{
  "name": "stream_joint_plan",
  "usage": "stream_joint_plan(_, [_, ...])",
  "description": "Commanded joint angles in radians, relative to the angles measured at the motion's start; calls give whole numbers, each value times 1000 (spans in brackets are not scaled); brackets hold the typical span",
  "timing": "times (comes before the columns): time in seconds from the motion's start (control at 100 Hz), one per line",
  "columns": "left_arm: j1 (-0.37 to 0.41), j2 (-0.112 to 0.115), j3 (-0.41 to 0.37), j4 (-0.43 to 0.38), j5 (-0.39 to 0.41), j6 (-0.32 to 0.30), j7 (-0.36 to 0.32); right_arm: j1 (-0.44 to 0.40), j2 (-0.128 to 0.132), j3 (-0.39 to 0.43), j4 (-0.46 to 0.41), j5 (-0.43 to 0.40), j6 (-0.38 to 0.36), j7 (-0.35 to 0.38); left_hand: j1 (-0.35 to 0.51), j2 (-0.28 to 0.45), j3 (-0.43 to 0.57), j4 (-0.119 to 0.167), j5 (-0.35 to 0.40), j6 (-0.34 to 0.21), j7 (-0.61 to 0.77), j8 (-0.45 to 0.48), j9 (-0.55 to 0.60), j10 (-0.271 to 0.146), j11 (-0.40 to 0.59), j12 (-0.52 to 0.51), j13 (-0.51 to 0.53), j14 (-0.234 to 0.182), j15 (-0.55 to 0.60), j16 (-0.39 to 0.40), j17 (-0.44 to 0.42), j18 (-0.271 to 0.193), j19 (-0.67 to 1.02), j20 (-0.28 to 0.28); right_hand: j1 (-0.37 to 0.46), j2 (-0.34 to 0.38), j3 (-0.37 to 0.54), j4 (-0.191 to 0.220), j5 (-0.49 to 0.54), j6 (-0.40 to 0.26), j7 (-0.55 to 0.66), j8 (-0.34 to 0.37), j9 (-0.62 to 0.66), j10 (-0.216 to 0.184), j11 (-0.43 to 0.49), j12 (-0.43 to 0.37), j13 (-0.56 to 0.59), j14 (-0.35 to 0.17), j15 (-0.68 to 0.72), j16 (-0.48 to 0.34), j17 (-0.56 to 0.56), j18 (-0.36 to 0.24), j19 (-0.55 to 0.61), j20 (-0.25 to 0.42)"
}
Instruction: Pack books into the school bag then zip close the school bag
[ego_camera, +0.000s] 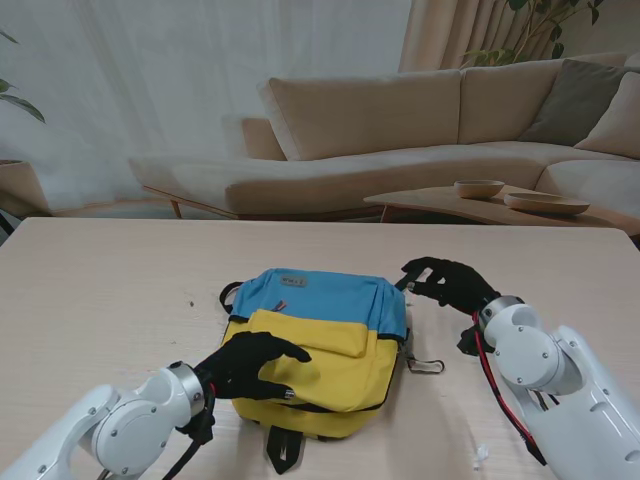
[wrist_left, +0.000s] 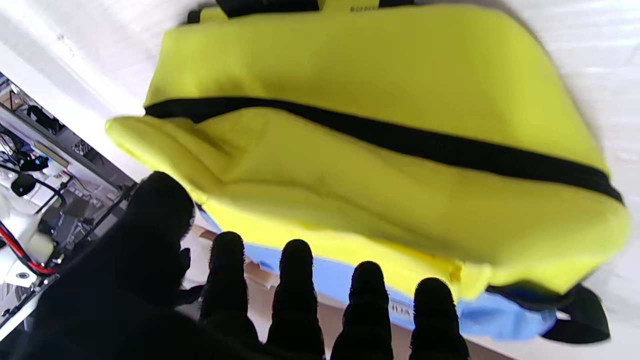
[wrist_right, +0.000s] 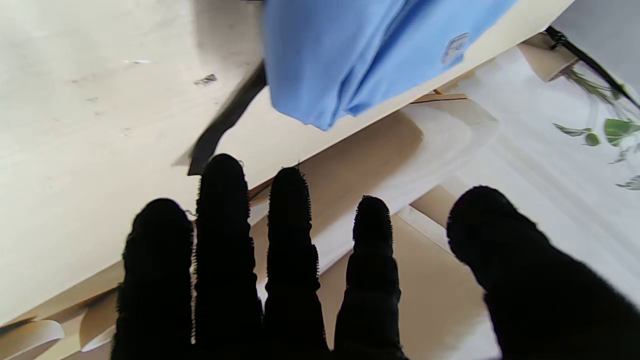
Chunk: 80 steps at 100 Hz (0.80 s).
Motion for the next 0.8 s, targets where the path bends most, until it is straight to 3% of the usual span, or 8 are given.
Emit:
stream_joint_plan(0.0, [17,-8,-18,-33,13,3,-5,-22,-10,-2,-35,-4,-19,18,-26,36,-36,32,-11,4,-13,-20,-18,10,-20,-14,-22,8,-37,-15,-9,1,-53,26,-16,5,-15,30,-44,15,17,-1,-20,12,-34,-43,-36,-17,-51,-28,-20,28,-25,9])
stream_joint_plan(0.24, [59,-30,-87,-59,1,8,94,-86,-19,-12,-132,13,-33,-25,-6,52,-79,40,-4,14,-36,-40,-17,21,-42,-27,-26,13,-60,-21,5,6,-120,48,-5,2,-8,30,-75,11,9,-3,-98,0,-198,-183,-129,-49,-361,-154,-153,51,-253,-104])
stream_joint_plan(0.47, [44,-61,-112,-11,-76,22,228,-151,-33,-52,-215,42,-36,-86,-8,60,-88,43,-40,18,-75,-80,-78,10,-91,-64,-74,-7,-111,-55,-27,-16,-168,47,29,10,1,38,-150,-4,-11,-12,-260,-38,-332,-240,-305,-130,-654,-279,-343,-11,-526,-272])
stream_joint_plan(0.64, [-21,-83,-81,73,-181,10,300,-177,-44,-105,-230,70,-51,-142,-30,54,-75,39,-59,16,-113,-148,-136,-18,-116,-90,-94,-45,-175,-98,-1,-37,-248,-86,52,24,0,44,-287,-49,-44,-22,-455,-110,-366,-260,-506,-247,-770,-338,-508,-141,-714,-395])
stream_joint_plan(0.7, [-42,-87,-67,96,-210,10,302,-178,-47,-123,-223,70,-62,-159,-39,63,-80,38,-57,14,-157,-181,-148,-33,-153,-105,-90,-61,-195,-156,7,-47,-273,-154,53,29,-4,46,-340,-69,-59,-24,-517,-141,-367,-265,-571,-284,-790,-351,-553,-190,-762,-433])
stream_joint_plan(0.79, [-67,-91,-47,125,-257,17,303,-184,-55,-145,-215,81,-75,-195,-48,76,-94,38,-57,-24,-216,-217,-162,-58,-197,-119,-88,-78,-212,-229,14,-59,-296,-229,47,29,-9,48,-381,-84,-77,-19,-525,-170,-442,-306,-616,-324,-839,-387,-567,-253,-869,-517])
